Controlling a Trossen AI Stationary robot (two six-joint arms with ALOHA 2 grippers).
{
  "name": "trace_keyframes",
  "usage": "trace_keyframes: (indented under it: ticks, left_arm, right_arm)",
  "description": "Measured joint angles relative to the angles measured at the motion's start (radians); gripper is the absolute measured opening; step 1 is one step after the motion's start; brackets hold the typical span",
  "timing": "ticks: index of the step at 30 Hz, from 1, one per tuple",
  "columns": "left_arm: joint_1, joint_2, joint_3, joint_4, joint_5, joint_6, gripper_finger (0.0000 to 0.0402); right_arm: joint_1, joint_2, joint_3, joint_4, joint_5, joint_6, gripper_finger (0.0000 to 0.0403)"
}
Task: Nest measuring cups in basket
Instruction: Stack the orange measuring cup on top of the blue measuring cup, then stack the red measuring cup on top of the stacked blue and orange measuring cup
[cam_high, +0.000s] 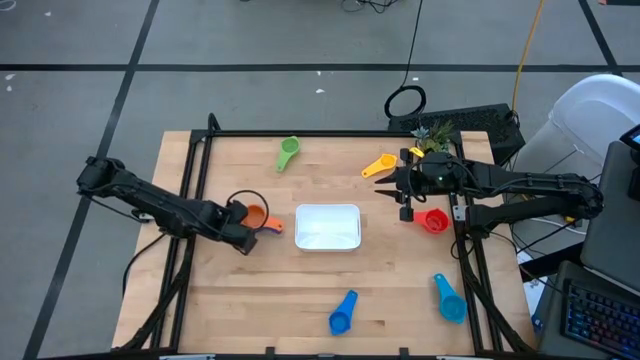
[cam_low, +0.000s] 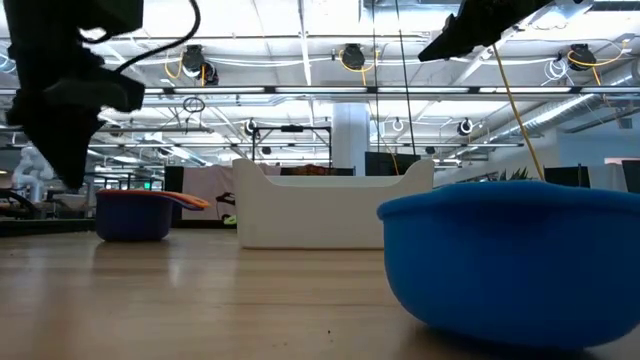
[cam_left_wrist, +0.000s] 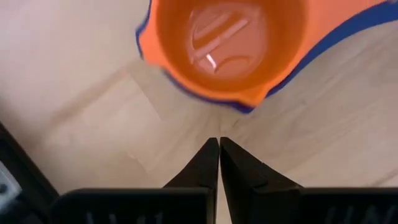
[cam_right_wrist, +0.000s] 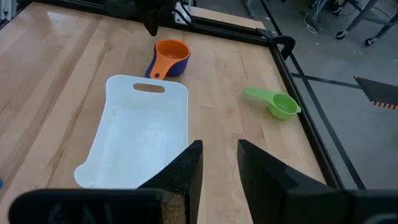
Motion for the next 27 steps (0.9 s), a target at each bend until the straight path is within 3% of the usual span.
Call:
trace_keyframes:
  ticks: [9,16,19,27]
  left_arm:
    - [0.001,0.0,0.194,-0.028,-0.261,0.305,0.0019]
    - [0.029,0.009,0.148,-0.029,-0.16,0.563,0.0025]
    - [0.041,0.009,0.14,-0.013,-0.096,0.635,0.0054]
    - [0.088,0.008,0.125,0.042,-0.082,0.678,0.019]
  right_arm:
    - [0.0,0.0,0.0,0.01,0.001,0.016,0.0096]
    - [0.0,0.0,0.0,-0.014,0.001,0.03,0.0096]
    - [0.0,0.0,0.0,-0.022,0.001,0.037,0.0096]
    - [0.0,0.0,0.0,-0.023,0.002,0.066,0.0096]
